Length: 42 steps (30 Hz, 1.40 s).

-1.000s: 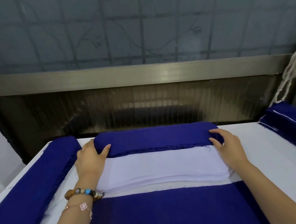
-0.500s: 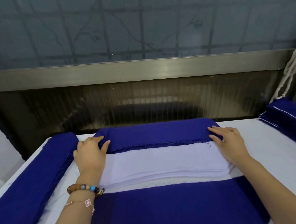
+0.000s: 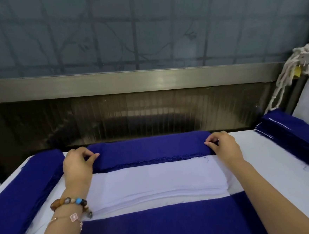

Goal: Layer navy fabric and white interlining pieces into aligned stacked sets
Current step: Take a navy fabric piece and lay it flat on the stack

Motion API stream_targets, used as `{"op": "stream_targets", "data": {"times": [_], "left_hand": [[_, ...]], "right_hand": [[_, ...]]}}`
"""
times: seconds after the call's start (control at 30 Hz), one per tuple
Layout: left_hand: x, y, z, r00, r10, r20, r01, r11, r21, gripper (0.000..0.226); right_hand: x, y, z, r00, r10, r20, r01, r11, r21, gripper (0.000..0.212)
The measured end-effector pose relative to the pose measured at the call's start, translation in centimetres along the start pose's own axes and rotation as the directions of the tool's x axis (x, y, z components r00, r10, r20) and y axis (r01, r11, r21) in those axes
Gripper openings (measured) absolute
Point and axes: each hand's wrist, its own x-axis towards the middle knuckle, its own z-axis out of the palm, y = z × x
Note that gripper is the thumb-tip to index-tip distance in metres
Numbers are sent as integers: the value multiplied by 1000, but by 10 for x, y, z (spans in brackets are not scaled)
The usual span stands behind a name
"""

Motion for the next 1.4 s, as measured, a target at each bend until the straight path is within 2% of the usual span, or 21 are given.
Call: {"op": "stream_targets", "data": {"times": [0.03,0.13,0.23,0.3,0.43,0.57,0.7,0.8,0.97,1.1,1.2,1.4], "left_hand": [[0,-1,0,1000,0,-11,-1,1000,-29,9],[4,-2,-3,999,-37,-2,37,994,-105,35],[7,-3,-6,998,-63,4,63,988,-142,45],[8,-5,-6,995,-96,4,96,986,-135,43],[10,-10,-7,999,-54,1,54,991,-120,21],[10,-13,-10,998,15,-60,-20,996,-87,26],[9,-15,-14,981,94,-168,-91,996,25,23],[7,-15,-16,974,157,-165,-149,987,58,18],[6,-16,-15,981,165,-103,-162,986,36,15],[5,-13,-15,972,191,-139,-187,981,40,22],[4,-12,-15,972,168,-166,-167,986,19,16],[4,-17,-12,977,156,-147,-156,988,15,8]], "right_hand": [[-2,2,3,999,17,-27,-17,1000,-6,7],[-5,8,10,994,56,-89,-55,998,16,22],[-3,13,12,994,88,-61,-88,996,6,45],[0,14,13,996,84,-20,-84,996,22,47],[2,13,12,996,88,13,-89,992,87,36],[2,13,11,997,78,0,-77,990,116,23],[1,13,11,999,45,-20,-42,991,125,15],[2,13,11,999,33,-24,-30,991,130,8],[0,14,12,998,-1,-65,9,993,119,11],[-1,14,12,996,-28,-80,37,993,112,9],[1,14,12,998,-28,-53,34,992,117,9],[1,11,11,1000,-29,1,27,952,306,8]]}}
